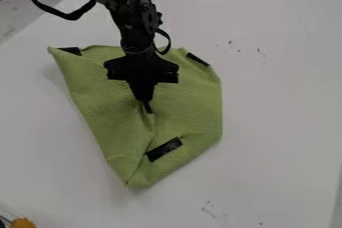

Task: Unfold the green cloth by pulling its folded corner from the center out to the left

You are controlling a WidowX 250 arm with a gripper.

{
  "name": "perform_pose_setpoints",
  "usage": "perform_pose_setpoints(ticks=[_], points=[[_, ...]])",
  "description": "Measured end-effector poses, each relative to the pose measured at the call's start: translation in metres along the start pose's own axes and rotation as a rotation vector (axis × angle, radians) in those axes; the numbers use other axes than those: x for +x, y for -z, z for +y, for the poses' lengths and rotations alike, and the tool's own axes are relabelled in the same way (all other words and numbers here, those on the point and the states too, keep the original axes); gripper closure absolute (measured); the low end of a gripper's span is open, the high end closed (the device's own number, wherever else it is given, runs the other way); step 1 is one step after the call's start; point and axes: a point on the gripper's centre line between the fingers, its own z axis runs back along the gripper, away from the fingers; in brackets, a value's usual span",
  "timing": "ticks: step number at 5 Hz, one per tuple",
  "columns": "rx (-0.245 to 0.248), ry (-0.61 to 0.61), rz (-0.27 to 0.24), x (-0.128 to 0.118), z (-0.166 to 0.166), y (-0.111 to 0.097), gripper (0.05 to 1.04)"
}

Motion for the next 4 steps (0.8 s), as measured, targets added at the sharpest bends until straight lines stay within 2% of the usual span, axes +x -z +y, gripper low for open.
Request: perform_pose_setpoints(ticks=[1, 2, 3, 4], points=[[0.078, -0.065, -0.059, -0.004, 0.017, -0.027, 1.022], [0.135, -0.171, -0.094, -0.025, 0.045, -0.042, 1.024], [0.136, -0.243, -0.105, -0.046, 0.076, -0.038, 1.025], [0.087, -0.266, -0.112, -0.058, 0.095, -0.028, 1.025]])
